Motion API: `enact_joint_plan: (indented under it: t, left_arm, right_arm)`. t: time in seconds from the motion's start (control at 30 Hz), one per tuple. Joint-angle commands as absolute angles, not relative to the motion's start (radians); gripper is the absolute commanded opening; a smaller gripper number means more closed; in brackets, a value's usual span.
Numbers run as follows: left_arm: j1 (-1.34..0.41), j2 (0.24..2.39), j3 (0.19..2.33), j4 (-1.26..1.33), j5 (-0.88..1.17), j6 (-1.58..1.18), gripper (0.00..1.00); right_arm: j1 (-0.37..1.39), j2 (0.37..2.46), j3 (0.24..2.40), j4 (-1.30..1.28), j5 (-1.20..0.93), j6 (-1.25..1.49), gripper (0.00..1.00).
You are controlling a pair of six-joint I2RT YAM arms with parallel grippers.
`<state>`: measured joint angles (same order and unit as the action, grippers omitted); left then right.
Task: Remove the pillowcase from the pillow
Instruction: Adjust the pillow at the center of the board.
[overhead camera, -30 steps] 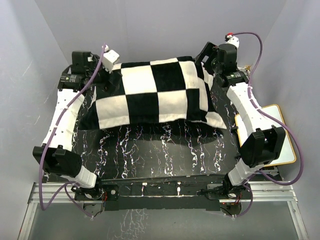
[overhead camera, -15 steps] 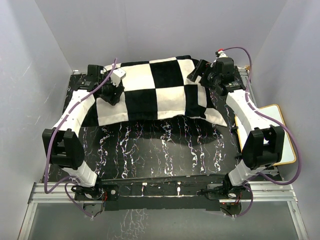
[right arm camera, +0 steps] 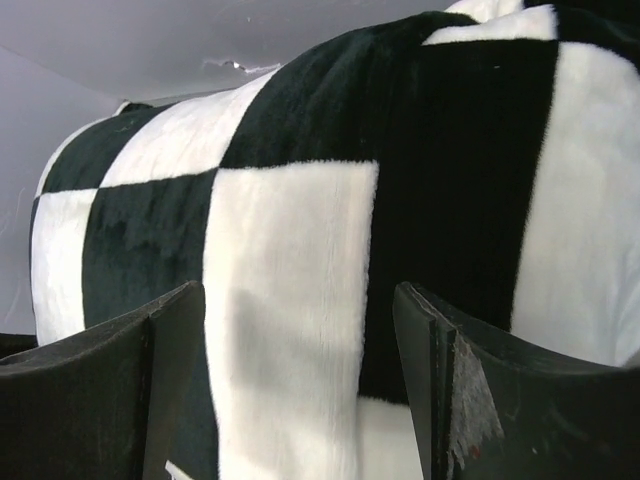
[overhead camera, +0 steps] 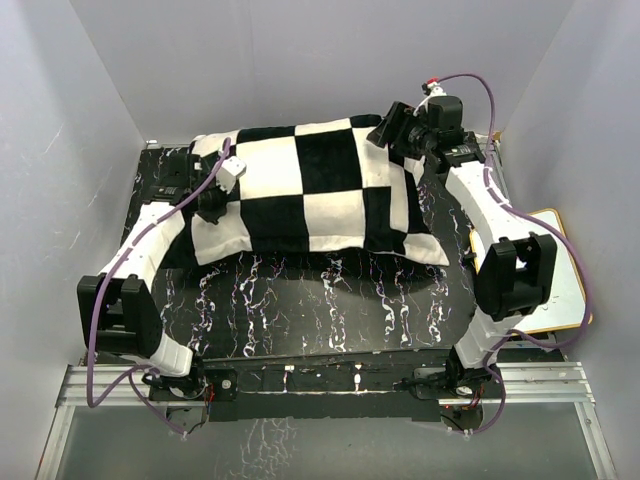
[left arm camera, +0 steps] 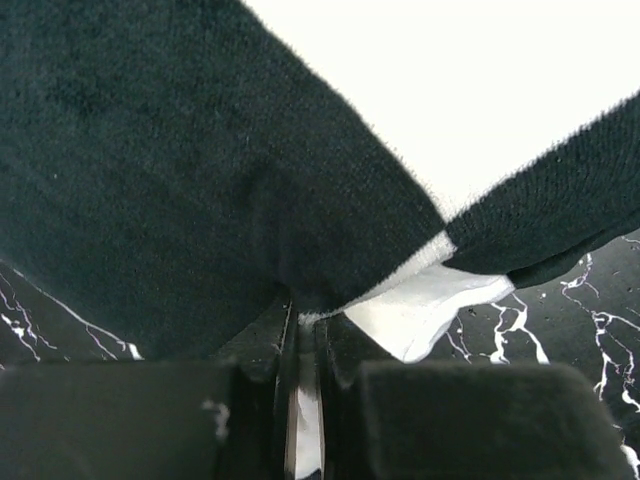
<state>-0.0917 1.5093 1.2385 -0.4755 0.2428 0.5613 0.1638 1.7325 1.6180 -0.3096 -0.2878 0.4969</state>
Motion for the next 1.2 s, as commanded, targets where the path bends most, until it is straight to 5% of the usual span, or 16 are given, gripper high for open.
enact_joint_plan:
  t: [0.0, 0.13, 0.27, 0.37, 0.63, 1.17]
  left_arm:
    - [-0.017, 1.463, 1.190, -0.537, 0.213, 0.598, 0.00]
    - [0.003, 1.405, 1.191, -0.612, 0.277, 0.632, 0.00]
    - [0.001, 1.353, 1.315, -0.785, 0.456, 0.637, 0.54]
    - [-0.005, 1.343, 1.431, -0.835, 0.574, 0.584, 0.64]
    - [-0.112, 1.425, 1.581, -0.769, 0.590, 0.451, 0.73]
    - [-0.377, 1.544, 1.524, -0.645, 0.462, 0.352, 0.68]
  right_arm:
    - [0.230, 1.773, 1.683, -0.272, -0.319, 0.478, 0.77]
    - [0.327, 1.784, 1.703, -0.271, -0.321, 0.462, 0.72]
    - [0.431, 1.778, 1.729, -0.257, -0.300, 0.444, 0.70]
    - [0.500, 1.787, 1.770, -0.257, -0.311, 0.444, 0.69]
    - [0.583, 1.780, 1.756, -0.186, -0.465, 0.557, 0.76]
    - [0.299, 1.318, 1.139, -0.202, -0.334, 0.595, 0.80]
